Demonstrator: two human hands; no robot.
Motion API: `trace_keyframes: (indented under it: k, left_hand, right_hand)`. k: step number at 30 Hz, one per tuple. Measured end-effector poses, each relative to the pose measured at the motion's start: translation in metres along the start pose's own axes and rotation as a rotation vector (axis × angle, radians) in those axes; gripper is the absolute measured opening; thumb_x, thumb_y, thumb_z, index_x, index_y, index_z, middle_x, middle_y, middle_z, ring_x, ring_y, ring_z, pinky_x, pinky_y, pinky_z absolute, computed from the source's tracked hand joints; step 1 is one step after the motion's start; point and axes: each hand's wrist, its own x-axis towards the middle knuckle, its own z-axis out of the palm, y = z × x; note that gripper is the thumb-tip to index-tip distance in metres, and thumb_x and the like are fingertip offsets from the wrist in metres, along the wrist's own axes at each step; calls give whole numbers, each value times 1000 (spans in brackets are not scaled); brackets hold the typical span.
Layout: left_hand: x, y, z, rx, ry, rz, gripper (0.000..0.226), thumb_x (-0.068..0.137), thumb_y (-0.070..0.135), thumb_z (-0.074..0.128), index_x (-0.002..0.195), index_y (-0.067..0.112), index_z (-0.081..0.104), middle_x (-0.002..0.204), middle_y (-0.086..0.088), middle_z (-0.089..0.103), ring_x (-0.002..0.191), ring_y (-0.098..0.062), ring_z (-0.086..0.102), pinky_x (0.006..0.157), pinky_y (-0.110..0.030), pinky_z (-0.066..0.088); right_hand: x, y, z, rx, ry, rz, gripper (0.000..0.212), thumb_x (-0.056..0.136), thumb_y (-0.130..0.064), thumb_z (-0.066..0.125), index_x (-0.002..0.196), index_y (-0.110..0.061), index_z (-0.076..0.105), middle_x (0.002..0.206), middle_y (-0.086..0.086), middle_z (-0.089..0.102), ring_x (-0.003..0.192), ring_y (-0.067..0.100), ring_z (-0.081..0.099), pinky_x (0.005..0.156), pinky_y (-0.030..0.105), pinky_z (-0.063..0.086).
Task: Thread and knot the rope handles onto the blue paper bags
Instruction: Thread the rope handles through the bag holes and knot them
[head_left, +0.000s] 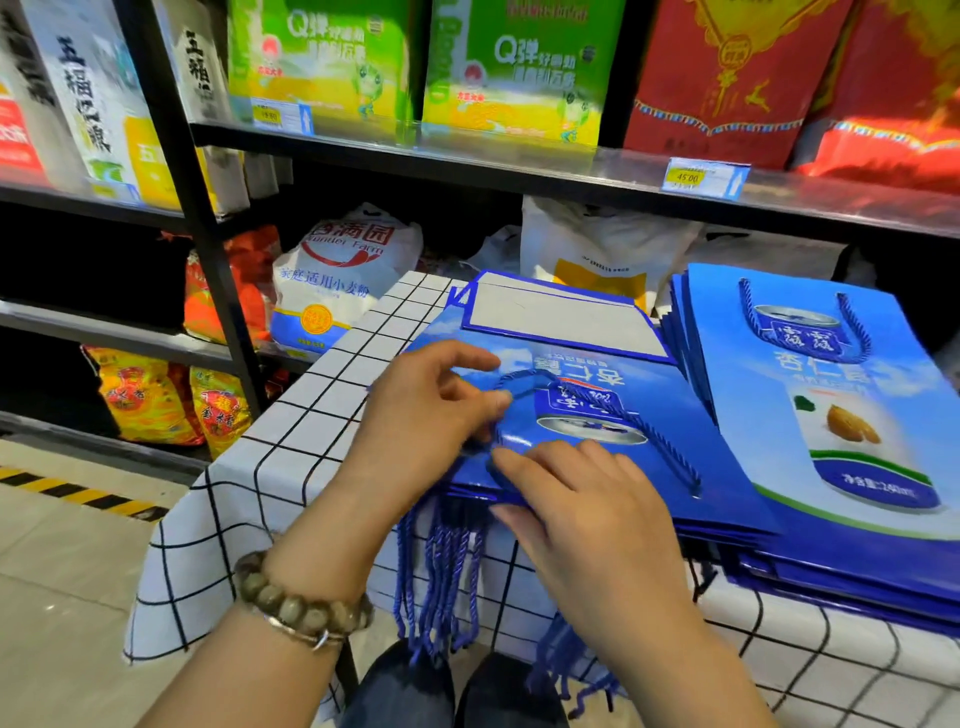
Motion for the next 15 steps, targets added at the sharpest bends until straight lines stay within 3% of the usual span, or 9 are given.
trace_keyframes:
  k: [3, 5, 6, 8, 9, 10, 12, 14, 15]
  left_hand:
    - [-2, 2, -4, -89, 224, 131, 18, 84, 8, 61, 84, 26, 61, 71, 3, 63, 63, -9, 57, 55, -15, 46]
    - [-6, 6, -14, -190, 361, 229, 22, 86, 3, 56, 72, 21, 58, 59, 9, 59, 61, -10, 55, 52, -13, 43]
    - [-9, 7, -16, -226, 336, 232, 25, 86, 0, 53, 69, 17, 56, 54, 9, 57, 56, -9, 54, 50, -11, 41]
    - [-20, 13, -8, -221, 85, 211, 21, 86, 0, 52, 73, 13, 61, 59, 9, 64, 59, -4, 60, 57, -9, 45]
    - [-24, 16, 0, -191, -93, 217, 13, 85, 6, 54, 85, 13, 65, 75, 9, 70, 74, -1, 64, 70, -12, 48]
    - [-27, 19, 6, -133, -232, 237, 22, 82, 17, 56, 102, 15, 65, 98, 8, 70, 95, -1, 63, 86, -19, 48]
    - [-29, 22, 15, -56, -386, 346, 53, 77, 36, 51, 130, 27, 49, 136, 9, 51, 126, -3, 45, 107, -31, 36]
    - [-28, 34, 15, -21, -384, 408, 58, 77, 46, 45, 132, 45, 28, 149, 15, 29, 134, 9, 23, 113, -20, 20]
    - [-27, 38, 14, 13, -350, 433, 57, 76, 50, 43, 129, 51, 23, 152, 17, 20, 135, 12, 14, 113, -16, 13]
  right_hand:
    - [10, 6, -7, -3, 104, -78, 25, 85, -30, 51, 88, -15, 71, 72, 0, 66, 60, 25, 60, 50, 29, 46]
    - [19, 10, -16, 17, 231, -50, 25, 89, -25, 51, 87, -11, 72, 72, 3, 68, 61, 26, 63, 50, 30, 48]
    - [23, 12, -21, 24, 298, -19, 26, 91, -23, 50, 87, -9, 72, 73, 4, 69, 62, 25, 63, 53, 31, 48]
    - [33, 9, -32, 72, 436, 41, 26, 93, -20, 50, 89, -5, 71, 75, 6, 69, 67, 21, 61, 61, 25, 43]
    - [38, 6, -38, 121, 513, 65, 25, 93, -17, 50, 89, -3, 70, 76, 7, 68, 69, 17, 58, 64, 20, 42]
    - [44, 1, -44, 181, 598, 92, 22, 92, -15, 51, 90, -3, 69, 76, 5, 66, 70, 12, 55, 67, 16, 41]
    - [55, -4, -54, 338, 798, 211, 12, 91, -15, 52, 95, -10, 62, 74, -7, 59, 72, 0, 52, 68, 10, 40]
    - [65, -2, -62, 626, 990, 443, 11, 89, -19, 55, 93, -11, 61, 74, -9, 57, 73, -4, 52, 67, 20, 47]
    - [68, 0, -66, 840, 1036, 572, 11, 88, -20, 56, 91, -12, 62, 75, -4, 60, 75, 4, 56, 66, 28, 50]
